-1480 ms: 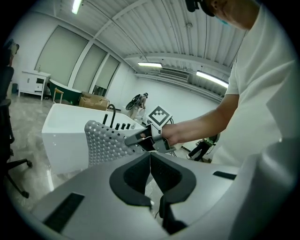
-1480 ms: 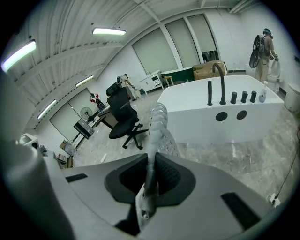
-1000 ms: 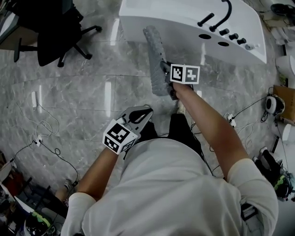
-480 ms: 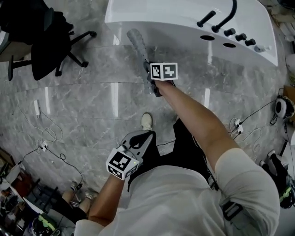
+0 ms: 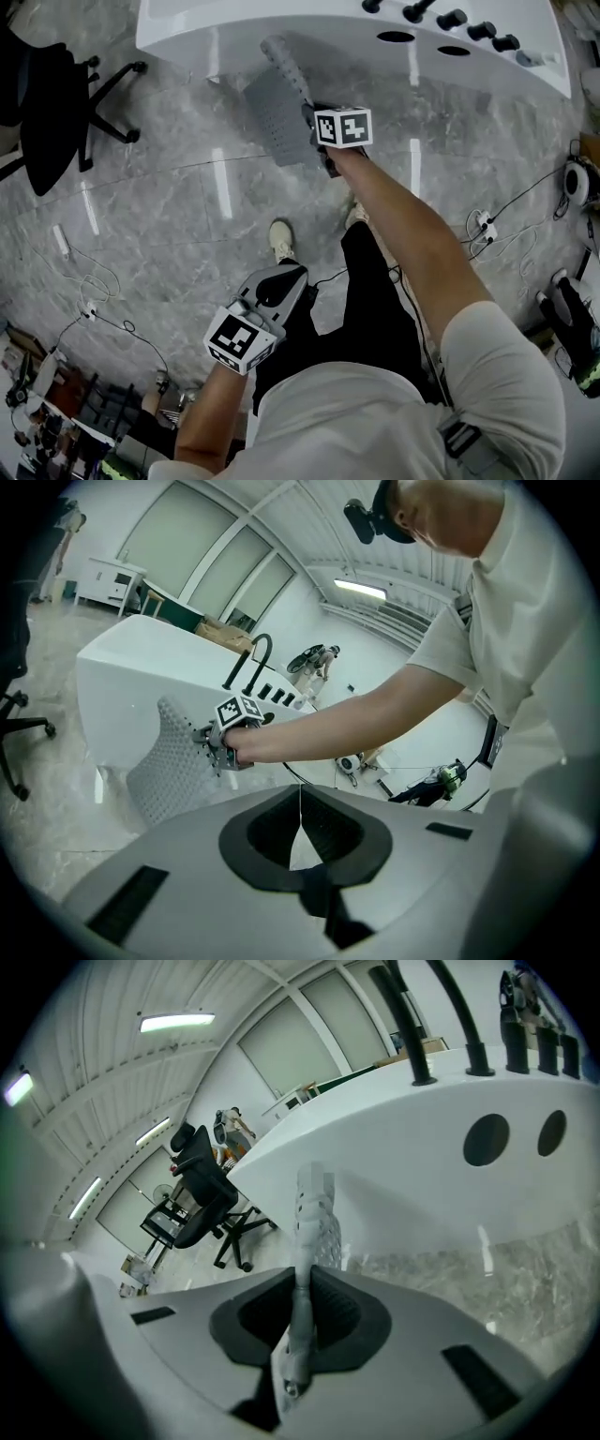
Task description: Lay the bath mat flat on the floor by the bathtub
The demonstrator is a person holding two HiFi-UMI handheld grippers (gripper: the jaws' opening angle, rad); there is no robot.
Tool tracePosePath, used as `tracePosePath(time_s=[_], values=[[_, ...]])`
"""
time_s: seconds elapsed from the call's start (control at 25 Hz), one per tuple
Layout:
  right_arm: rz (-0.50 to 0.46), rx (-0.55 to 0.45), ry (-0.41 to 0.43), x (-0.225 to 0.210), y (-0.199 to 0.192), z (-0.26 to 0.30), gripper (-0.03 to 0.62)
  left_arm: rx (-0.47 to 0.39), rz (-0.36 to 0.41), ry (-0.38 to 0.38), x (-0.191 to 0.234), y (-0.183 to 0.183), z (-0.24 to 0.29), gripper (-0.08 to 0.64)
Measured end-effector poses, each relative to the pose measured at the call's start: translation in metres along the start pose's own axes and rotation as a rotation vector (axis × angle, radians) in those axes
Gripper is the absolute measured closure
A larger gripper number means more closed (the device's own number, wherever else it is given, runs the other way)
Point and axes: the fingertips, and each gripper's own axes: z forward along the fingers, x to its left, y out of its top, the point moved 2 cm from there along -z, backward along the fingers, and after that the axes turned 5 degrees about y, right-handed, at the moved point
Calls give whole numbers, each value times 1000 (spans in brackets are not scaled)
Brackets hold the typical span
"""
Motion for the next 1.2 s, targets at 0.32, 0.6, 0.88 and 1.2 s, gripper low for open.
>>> tracePosePath(time_s=[0.32, 0.6, 0.88, 1.2], values=[[60, -9, -99, -111, -29, -54, 547, 94, 59, -111, -23, 2, 63, 541], [69, -20, -192, -212, -39, -102, 546, 158, 104, -174, -46, 10, 122, 541], [81, -14, -319, -324, -54, -148, 543, 228, 103, -214, -70, 11, 185, 541], [100, -2, -421, -446, -74, -207, 539, 297, 126, -266, -100, 17, 260, 541]])
